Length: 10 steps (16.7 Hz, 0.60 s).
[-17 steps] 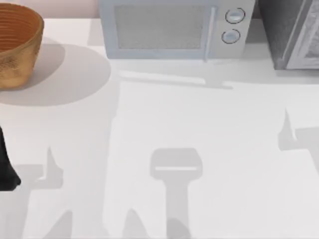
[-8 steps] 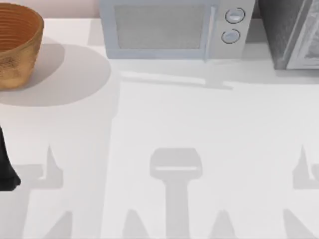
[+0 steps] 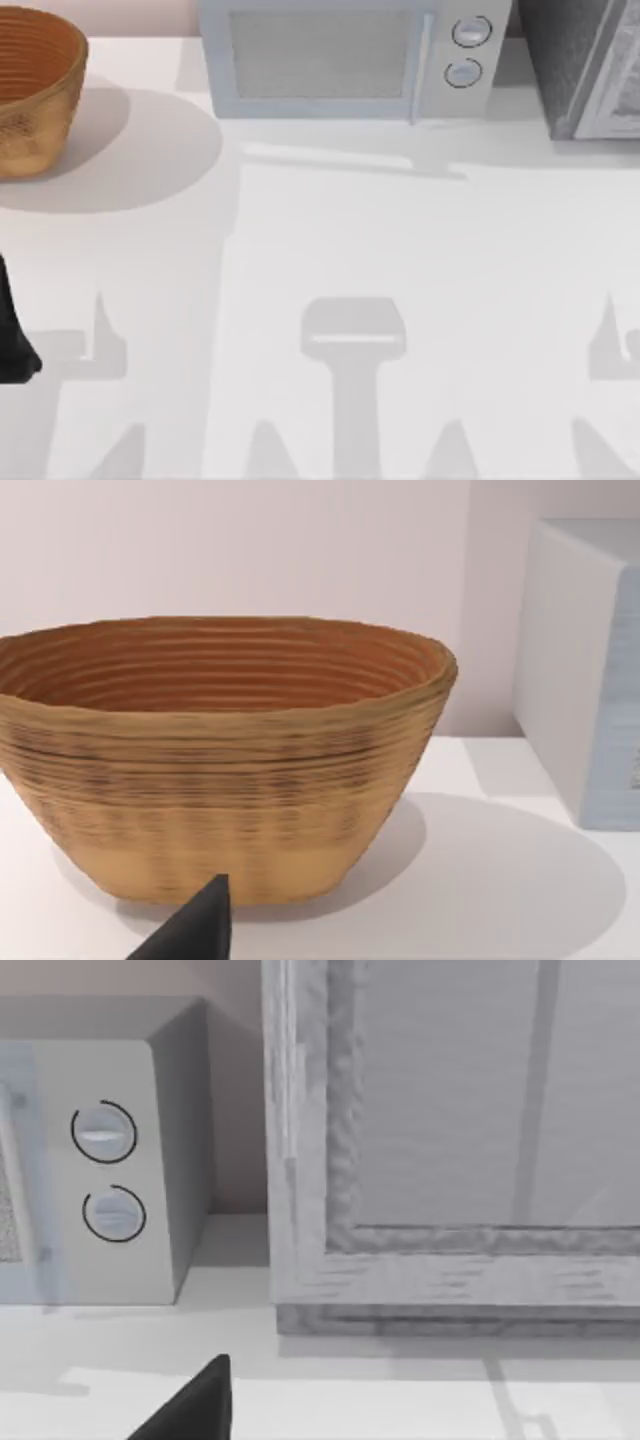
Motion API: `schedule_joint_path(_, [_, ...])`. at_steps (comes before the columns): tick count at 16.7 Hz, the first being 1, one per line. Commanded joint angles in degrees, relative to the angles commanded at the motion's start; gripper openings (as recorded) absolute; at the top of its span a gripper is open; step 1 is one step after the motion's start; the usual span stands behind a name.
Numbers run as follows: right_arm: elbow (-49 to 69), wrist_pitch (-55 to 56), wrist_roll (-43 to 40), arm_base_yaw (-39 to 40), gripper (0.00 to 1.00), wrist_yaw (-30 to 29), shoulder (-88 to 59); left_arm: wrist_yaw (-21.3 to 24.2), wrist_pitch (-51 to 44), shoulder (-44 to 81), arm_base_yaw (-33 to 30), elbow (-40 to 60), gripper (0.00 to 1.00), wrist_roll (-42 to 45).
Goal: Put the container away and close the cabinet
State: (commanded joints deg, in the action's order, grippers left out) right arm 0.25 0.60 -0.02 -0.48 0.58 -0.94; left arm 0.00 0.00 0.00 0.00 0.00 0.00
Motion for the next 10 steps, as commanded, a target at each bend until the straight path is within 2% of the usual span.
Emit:
schedule_joint_path(4, [2.48, 7.80, 0.21, -7.13, 1.00, 6.49, -8.56, 0.00, 0.00, 0.00, 0.00, 0.00, 1.00, 0.00])
schedule_joint_path(10, [9.10, 29.70, 0.57, -25.58, 1.00, 24.99, -36.57, 0.00, 0.00, 0.00, 0.00, 0.00, 1.00, 0.00])
